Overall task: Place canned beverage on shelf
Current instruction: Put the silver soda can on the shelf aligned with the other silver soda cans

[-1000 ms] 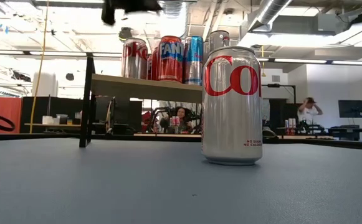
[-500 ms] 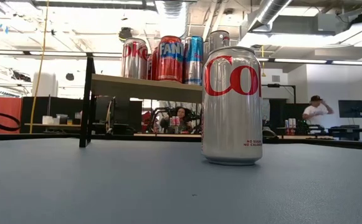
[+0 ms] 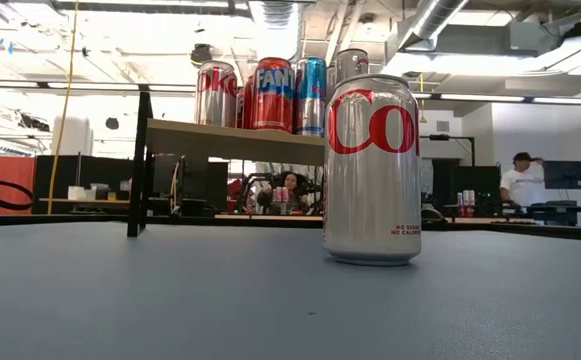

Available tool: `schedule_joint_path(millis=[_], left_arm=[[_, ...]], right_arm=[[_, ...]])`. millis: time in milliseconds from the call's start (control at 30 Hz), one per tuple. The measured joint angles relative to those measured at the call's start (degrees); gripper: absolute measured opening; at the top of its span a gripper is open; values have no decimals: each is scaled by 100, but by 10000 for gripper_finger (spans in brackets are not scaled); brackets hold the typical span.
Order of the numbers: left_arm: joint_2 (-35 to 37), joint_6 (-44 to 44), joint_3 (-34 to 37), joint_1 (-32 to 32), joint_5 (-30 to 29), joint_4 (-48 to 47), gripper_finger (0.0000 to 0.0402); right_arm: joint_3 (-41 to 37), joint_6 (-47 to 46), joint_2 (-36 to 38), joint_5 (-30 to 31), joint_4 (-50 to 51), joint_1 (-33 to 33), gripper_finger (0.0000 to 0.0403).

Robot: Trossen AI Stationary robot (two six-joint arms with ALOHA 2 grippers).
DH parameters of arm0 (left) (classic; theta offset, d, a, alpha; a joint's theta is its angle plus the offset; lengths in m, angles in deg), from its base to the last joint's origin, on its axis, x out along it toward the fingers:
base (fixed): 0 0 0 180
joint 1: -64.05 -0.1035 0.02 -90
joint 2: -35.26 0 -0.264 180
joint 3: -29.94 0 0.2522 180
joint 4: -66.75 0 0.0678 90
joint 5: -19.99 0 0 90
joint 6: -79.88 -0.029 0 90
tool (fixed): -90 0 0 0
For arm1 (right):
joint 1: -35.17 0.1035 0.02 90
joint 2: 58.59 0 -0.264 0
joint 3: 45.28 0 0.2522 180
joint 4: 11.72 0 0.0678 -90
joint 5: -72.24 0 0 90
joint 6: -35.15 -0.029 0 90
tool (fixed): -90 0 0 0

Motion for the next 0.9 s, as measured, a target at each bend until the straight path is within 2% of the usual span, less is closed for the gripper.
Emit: schedule_joint_path(millis=[133,233,400,567,900], left_arm=[[-10,109,2,102,52,-91,148],[-7,111,2,199,51,-126,148],[-7,109,3,319,61,-160,148],[-7,111,3,349,59,-312,148],[-7,66,4,349,38,-396,148]], right_arm=[[0,648,-341,-949,-336,-483,297],[116,883,-585,-1326,-268,-793,298],[251,1358,-826,-1400,-47,-1095,298],[253,1469,-855,-1926,89,-1261,298],[257,1830,-969,-1948,206,-1356,298]])
